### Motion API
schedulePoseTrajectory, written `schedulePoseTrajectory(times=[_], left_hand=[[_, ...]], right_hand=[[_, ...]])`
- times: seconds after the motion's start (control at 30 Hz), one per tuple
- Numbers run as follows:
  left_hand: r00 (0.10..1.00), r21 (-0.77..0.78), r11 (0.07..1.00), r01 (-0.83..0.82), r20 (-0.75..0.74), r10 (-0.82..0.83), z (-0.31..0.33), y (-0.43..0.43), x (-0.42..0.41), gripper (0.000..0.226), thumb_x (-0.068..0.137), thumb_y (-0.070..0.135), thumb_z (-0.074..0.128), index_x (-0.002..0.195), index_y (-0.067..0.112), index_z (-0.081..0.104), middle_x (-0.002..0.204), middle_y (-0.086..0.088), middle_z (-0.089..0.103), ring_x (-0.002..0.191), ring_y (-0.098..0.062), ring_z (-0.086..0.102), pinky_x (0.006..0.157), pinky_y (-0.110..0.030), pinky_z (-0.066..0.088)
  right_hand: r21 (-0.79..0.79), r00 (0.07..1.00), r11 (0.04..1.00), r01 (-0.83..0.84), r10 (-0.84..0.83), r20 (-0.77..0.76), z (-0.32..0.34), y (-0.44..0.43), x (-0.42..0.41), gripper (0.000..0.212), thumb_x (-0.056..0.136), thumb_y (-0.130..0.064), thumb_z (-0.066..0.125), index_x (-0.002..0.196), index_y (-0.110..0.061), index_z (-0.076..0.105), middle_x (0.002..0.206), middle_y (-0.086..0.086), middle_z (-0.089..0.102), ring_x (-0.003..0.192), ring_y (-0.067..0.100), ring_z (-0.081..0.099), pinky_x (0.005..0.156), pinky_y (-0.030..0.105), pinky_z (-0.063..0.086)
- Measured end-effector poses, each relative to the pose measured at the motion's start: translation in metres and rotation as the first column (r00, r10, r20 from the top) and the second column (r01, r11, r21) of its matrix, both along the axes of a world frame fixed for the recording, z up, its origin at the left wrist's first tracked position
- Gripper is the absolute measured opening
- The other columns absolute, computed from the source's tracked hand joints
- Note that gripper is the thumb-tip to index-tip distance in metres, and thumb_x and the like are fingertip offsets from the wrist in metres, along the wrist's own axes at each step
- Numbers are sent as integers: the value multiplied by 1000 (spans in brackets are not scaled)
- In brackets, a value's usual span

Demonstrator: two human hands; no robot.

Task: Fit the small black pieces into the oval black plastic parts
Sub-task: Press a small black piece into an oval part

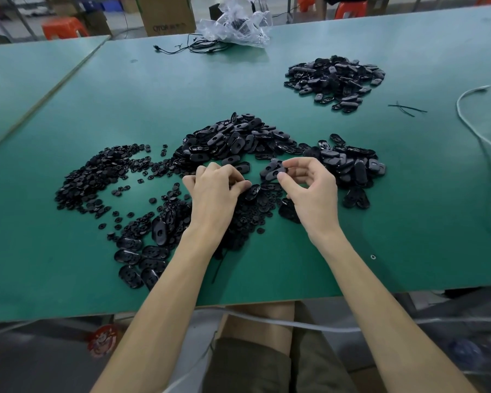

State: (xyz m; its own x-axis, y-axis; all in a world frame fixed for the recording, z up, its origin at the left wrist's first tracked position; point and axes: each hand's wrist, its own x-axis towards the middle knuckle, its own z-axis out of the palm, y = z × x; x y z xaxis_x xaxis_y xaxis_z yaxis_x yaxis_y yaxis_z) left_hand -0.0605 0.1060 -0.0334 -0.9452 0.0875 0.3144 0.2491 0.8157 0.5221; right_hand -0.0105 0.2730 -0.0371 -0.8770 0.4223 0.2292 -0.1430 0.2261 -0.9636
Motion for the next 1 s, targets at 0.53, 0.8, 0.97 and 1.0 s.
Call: schedulePoseTrajectory(times=[0.53,0.8,0.97,1.0], left_hand=[[983,485,865,125,56,-173,6,4,-3,11,104,22,63,94,19,59,81,3,66,77,-14,61,73,-26,48],[944,693,679,242,-8,-329,9,3,-2,4,97,10,71,96,7,73,83,-8,76,71,-18,73,67,-17,52],[953,675,703,224,1,-304,7,3,-3,11,95,18,74,94,8,75,80,-6,75,65,-10,68,65,-16,50],[951,673,704,227,1,-308,7,2,-3,11,95,19,75,93,7,75,78,-4,74,65,-11,67,65,-18,51]], right_hand=[[-14,999,999,-43,43,11,1,-1,-1,20,92,-9,76,108,-20,77,94,-4,74,87,12,68,87,40,61],[-28,998,998,-62,62,10,0,-2,-1,20,91,-9,77,109,-19,76,97,-1,75,90,19,71,88,44,61],[-35,997,996,-79,79,15,2,-3,0,20,92,-9,77,109,-18,76,96,0,75,89,22,72,87,46,61],[-34,996,996,-82,83,13,2,-3,0,20,92,-9,77,110,-18,76,95,0,75,89,22,73,86,47,61]])
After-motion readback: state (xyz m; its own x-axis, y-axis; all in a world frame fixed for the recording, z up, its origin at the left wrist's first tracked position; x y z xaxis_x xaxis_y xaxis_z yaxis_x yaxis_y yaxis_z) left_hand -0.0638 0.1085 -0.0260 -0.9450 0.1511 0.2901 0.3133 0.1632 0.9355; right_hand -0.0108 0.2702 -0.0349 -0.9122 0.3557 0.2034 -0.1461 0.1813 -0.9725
